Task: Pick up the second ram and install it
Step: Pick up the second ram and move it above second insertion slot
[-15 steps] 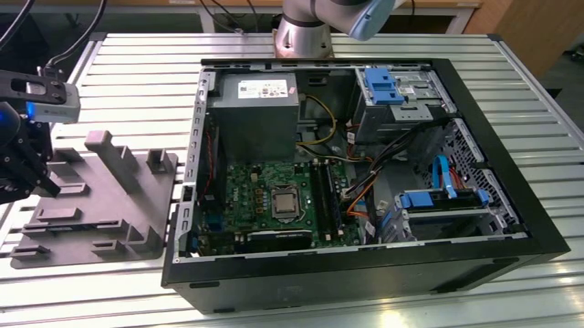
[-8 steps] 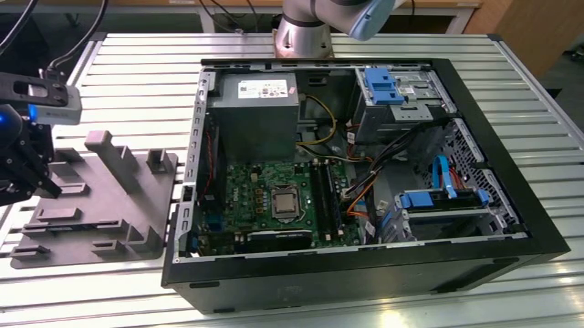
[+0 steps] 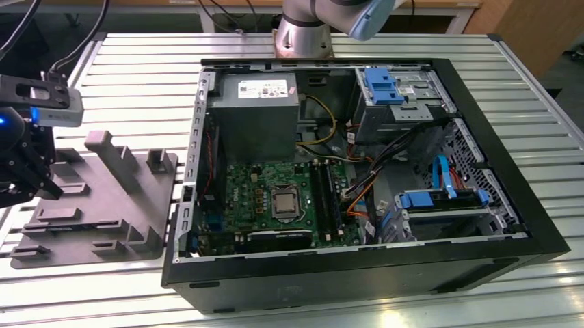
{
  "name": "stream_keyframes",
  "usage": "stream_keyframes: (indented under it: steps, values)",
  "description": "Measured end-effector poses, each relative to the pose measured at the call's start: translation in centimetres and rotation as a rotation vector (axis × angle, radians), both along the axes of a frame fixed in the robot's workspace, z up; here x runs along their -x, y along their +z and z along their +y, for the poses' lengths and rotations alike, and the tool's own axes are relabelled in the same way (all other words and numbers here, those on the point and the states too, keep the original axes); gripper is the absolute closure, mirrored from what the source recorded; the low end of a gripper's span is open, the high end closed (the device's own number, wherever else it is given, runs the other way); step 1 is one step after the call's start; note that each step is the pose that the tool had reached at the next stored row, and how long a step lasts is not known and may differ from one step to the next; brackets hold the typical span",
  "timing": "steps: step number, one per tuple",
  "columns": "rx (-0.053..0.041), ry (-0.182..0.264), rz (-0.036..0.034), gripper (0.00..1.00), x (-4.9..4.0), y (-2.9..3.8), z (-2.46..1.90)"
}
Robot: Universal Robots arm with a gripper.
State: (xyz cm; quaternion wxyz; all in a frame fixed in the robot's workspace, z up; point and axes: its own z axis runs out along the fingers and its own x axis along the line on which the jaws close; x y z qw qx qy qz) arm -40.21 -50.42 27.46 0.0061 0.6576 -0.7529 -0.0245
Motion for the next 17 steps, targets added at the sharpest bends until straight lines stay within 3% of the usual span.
stream_keyframes:
  steps: [17]
  values:
    - [0.0, 0.0, 0.0, 0.89, 0.0, -0.61, 0.0]
